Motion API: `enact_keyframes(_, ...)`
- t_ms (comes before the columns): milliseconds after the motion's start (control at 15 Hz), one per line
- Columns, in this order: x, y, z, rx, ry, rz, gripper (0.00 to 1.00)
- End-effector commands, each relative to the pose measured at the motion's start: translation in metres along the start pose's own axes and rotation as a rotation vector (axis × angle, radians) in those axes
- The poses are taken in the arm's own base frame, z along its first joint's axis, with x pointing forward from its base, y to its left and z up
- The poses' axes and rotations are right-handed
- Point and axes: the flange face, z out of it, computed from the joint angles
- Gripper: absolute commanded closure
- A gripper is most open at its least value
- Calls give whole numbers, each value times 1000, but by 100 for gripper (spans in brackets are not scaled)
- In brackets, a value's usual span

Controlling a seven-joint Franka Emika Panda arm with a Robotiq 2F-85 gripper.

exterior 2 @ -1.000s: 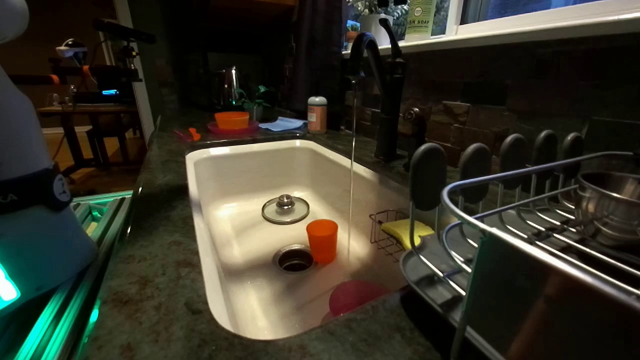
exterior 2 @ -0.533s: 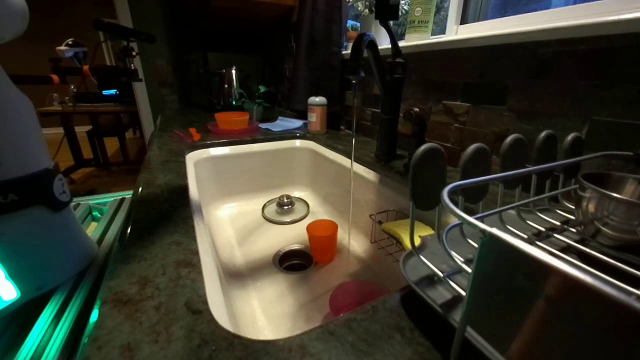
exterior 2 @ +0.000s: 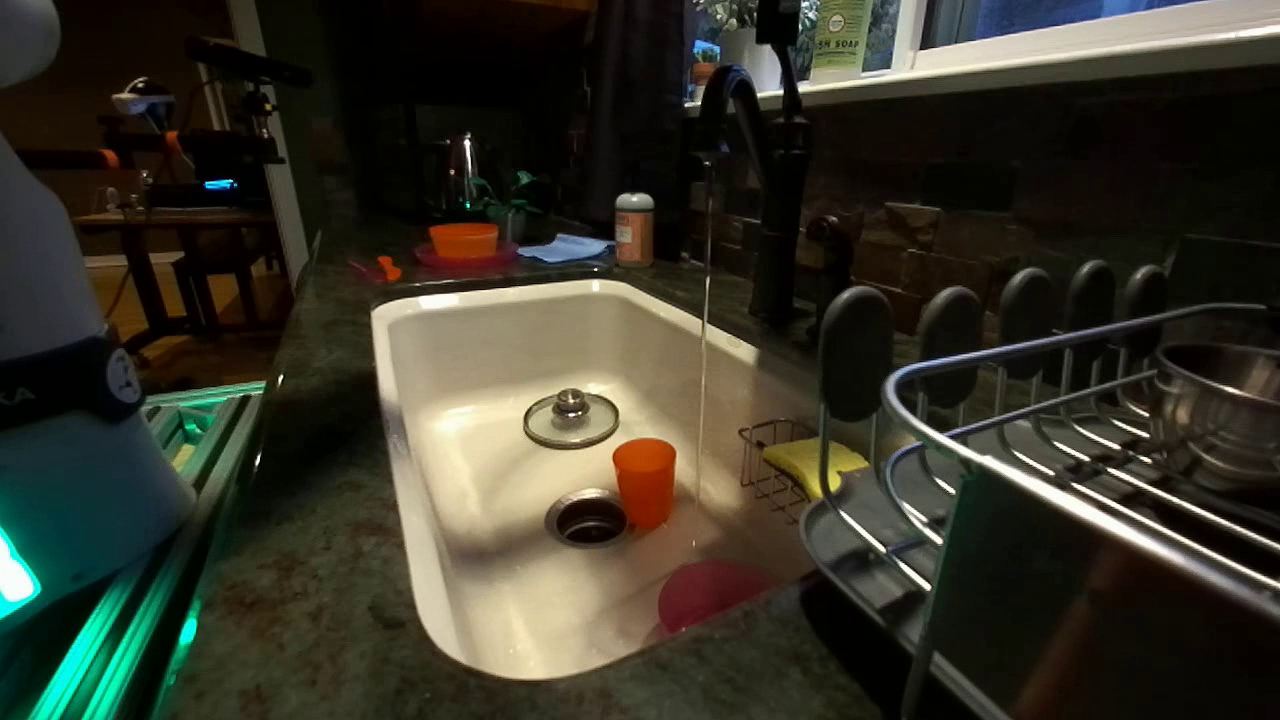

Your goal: Close the faucet.

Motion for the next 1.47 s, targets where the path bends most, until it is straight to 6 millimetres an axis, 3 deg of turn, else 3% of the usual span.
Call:
enact_keyframes(0, 2, -1, 1, -2, -14, 15, 0)
enact_keyframes(400, 4, -6, -8, 3, 55, -15, 0)
enact_keyframes(933, 8, 1, 1, -74, 60, -40, 0)
enact_keyframes(1133, 8, 3, 2, -90, 59, -48, 16)
enact_keyframes(1400, 9, 6, 5, -107, 56, -55, 7)
